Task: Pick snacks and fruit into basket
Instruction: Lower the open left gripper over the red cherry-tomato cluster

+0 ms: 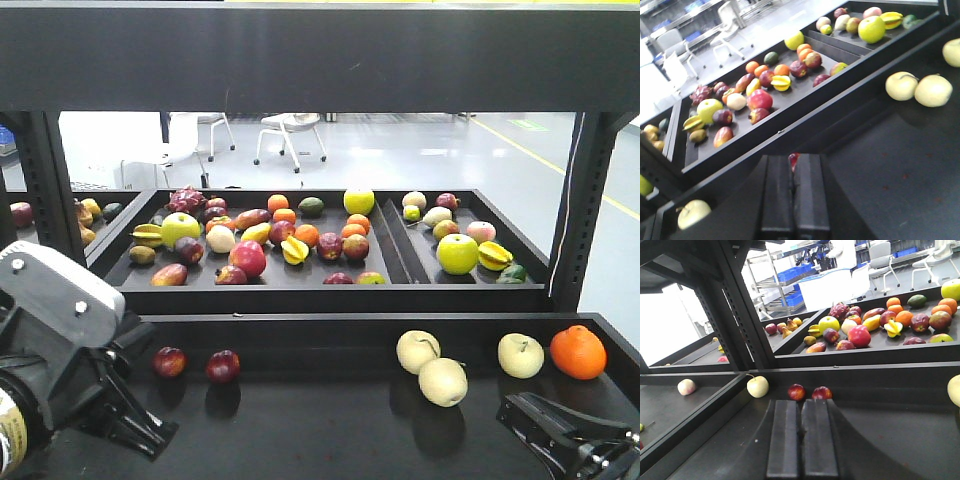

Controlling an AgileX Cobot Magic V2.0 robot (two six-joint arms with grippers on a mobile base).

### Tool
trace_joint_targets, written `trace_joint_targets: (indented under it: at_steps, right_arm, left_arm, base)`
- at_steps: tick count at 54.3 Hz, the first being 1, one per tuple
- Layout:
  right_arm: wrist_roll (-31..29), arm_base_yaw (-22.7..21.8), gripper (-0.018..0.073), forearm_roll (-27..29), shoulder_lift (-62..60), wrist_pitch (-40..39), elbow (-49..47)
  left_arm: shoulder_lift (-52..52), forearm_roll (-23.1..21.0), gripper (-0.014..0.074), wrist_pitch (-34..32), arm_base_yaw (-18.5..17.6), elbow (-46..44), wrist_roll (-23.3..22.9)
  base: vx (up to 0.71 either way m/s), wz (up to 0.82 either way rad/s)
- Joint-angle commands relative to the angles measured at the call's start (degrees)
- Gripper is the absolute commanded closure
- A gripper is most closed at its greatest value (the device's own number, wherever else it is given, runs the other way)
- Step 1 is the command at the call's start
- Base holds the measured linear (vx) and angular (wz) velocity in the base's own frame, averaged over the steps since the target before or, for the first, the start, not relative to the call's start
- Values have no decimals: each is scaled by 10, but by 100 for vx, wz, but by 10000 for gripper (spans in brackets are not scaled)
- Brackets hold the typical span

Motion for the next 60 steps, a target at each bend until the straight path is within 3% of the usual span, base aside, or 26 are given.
trace_joint_targets:
  at_steps: [1,7,10,11,14,15,16,18,19,20,25,29,32,36,40,43,48,60]
  right_arm:
    - [-6,-1,568,11,-8,-41,-19]
    - [-6,-1,568,11,-8,-41,-19]
    - [-6,-1,568,11,-8,-41,-19]
    - [-6,-1,568,11,-8,-41,-19]
    - [-6,-1,568,11,-8,-41,-19]
    - [-6,-1,568,11,-8,-41,-19]
    - [-6,-1,568,11,-8,-41,-19]
    - [-6,-1,568,11,-8,-41,-19]
    - [-6,-1,568,11,-8,-41,-19]
    - [-6,-1,568,11,-8,-41,-19]
    - [-6,-1,568,11,-8,-41,-19]
    - [-6,-1,568,11,-8,-41,-19]
    - [-6,-1,568,11,-8,-41,-19]
    - [-6,-1,568,11,-8,-41,-19]
    - [-6,-1,568,11,-8,-41,-19]
    - [-6,-1,568,11,-8,-41,-19]
    - [-6,-1,568,11,-8,-41,-19]
    - [-6,-1,568,11,-8,-41,-19]
  left_arm:
    - [-13,17,599,-11,-1,-22,26]
    - [-23,-1,599,-30,-1,-25,49]
    - [-27,-64,599,-30,-1,-34,85]
    - [-28,-108,599,-27,1,-40,108]
    - [-29,-186,599,-27,10,-51,177]
    - [-29,-234,599,-27,12,-56,226]
    - [-29,-258,599,-27,16,-59,239]
    - [-28,-327,599,-28,22,-66,338]
    - [-28,-338,599,-29,24,-67,353]
    - [-27,-382,599,-29,27,-70,416]
    - [-27,-517,599,-46,40,-76,630]
    - [-27,-662,599,-66,51,-76,798]
    - [-26,-753,599,-79,58,-76,896]
    - [-24,-847,599,-98,72,-76,985]
    - [-21,-912,599,-115,90,-76,1004]
    - [-15,-959,599,-128,109,-76,993]
    - [-8,-1003,599,-140,132,-76,959]
    - [33,-1003,599,-152,161,-76,901]
  base:
    - [0,0]
    - [0,0]
    - [0,0]
    - [0,0]
    - [0,0]
    - [0,0]
    - [0,0]
    - [0,0]
    - [0,0]
    - [0,0]
    - [0,0]
    - [0,0]
    - [0,0]
    - [0,0]
    - [0,0]
    - [0,0]
    - [0,0]
    - [0,0]
